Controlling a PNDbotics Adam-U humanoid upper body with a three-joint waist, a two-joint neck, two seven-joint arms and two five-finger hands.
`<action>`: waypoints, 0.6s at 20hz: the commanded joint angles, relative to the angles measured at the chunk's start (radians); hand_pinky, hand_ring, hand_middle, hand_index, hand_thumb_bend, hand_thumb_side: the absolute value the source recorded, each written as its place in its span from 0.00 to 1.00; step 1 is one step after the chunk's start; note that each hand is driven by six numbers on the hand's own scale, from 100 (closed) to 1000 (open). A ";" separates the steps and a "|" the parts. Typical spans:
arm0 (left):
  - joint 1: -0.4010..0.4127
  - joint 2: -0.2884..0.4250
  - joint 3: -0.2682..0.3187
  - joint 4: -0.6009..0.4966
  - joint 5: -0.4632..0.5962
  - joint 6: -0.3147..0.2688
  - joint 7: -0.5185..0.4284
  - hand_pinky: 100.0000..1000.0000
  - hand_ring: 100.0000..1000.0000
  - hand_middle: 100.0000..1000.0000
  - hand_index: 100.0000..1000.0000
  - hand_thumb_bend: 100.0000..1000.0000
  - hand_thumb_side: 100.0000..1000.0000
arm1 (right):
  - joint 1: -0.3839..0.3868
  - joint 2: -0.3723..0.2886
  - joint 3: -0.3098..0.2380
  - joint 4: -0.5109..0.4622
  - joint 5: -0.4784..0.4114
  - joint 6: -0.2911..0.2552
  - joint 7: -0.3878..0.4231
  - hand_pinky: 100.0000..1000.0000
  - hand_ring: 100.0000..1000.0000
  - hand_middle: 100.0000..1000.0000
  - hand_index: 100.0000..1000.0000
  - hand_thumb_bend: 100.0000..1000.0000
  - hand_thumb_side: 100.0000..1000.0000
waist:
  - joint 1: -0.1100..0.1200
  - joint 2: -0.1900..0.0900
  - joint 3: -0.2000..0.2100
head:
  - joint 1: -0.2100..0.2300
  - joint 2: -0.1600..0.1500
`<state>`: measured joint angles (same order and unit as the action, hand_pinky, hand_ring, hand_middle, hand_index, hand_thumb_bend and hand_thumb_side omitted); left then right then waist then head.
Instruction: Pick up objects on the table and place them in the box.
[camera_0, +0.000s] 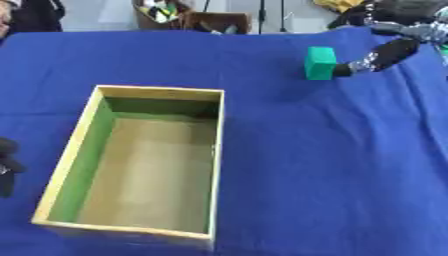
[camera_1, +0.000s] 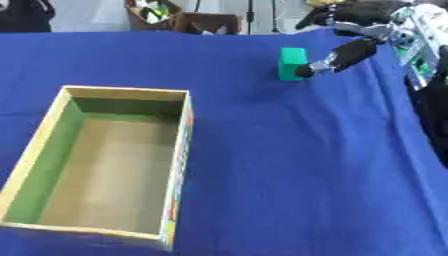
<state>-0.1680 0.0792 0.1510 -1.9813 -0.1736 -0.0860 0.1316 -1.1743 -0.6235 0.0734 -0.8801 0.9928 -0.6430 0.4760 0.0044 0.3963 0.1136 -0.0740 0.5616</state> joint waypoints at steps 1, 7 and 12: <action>-0.011 0.013 -0.006 -0.019 -0.003 -0.001 -0.007 0.00 0.28 0.43 0.43 0.00 0.89 | -0.033 -0.004 -0.014 0.007 0.013 0.011 0.028 0.88 0.93 0.87 0.97 0.60 0.93 | -0.001 -0.016 0.007 | -0.010 -0.018; -0.017 0.008 -0.007 -0.019 -0.004 -0.004 -0.010 0.00 0.28 0.43 0.43 0.00 0.89 | -0.040 0.007 -0.020 0.011 0.067 0.052 -0.009 0.87 0.92 0.86 0.96 0.51 0.94 | -0.003 0.003 0.026 | -0.029 -0.041; -0.020 0.005 -0.007 -0.019 -0.008 -0.005 -0.012 0.00 0.28 0.43 0.43 0.00 0.90 | -0.048 -0.004 -0.023 0.012 0.096 0.068 -0.064 0.86 0.92 0.86 0.96 0.48 0.96 | -0.007 0.017 0.032 | -0.034 -0.056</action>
<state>-0.1806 0.0777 0.1506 -1.9813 -0.1777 -0.0885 0.1237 -1.1970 -0.6015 0.0614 -0.8615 1.0776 -0.5788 0.4268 -0.0033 0.4357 0.1444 -0.1045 0.5207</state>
